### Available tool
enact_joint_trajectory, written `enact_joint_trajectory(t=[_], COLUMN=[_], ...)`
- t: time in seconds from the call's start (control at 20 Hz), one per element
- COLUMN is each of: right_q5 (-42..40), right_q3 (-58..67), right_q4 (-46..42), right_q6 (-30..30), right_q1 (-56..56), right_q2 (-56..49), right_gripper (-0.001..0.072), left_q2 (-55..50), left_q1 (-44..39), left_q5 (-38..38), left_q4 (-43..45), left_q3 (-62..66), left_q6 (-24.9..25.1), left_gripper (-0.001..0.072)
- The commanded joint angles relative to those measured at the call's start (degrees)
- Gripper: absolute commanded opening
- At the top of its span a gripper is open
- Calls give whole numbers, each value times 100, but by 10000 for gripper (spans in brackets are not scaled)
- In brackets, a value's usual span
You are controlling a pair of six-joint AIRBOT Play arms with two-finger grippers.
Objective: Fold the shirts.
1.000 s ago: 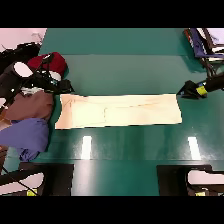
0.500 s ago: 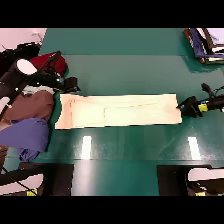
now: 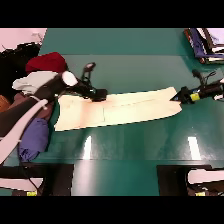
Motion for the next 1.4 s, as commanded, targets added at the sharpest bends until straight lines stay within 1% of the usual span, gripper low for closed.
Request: enact_joint_trajectory(t=[0.0,0.15,0.3,0.4,0.6,0.75,0.8,0.9,1.0,1.05,1.15,1.35], right_q5=[133,192,299,227,192,7,-74,-273,-496,-603,-850,-1650], right_q3=[680,1394,2020,2315,2680,2787,2785,2785,2785,2782,2785,2785], right_q4=[61,72,105,105,107,109,107,109,114,153,557,1355], right_q6=[389,682,883,935,986,984,981,979,975,975,892,385], right_q1=[374,870,1381,1714,2245,2610,2743,3008,3303,3475,3832,4962], right_q2=[664,1045,1093,1093,1093,1093,1093,1093,1093,1088,962,238], right_gripper=[12,12,12,12,12,12,12,13,13,13,13,14], left_q2=[-743,-1152,-1373,-1453,-1517,-1510,-1484,-1292,-933,-678,-94,1268], left_q1=[-531,-723,-748,-748,-748,-745,-743,-717,-503,-291,278,1537], left_q5=[15,-7,11,11,13,-20,-57,-105,-229,-369,-658,-1069], left_q4=[-15,-11,-57,-101,-94,-94,-42,385,911,1117,1384,1943], left_q3=[557,1067,1283,1292,1292,1292,1292,1292,1292,1292,1292,1292], left_q6=[-37,-146,-234,-236,-227,-203,-205,-267,-470,-479,-463,-413], left_gripper=[25,25,25,25,25,25,25,25,25,25,26,26])
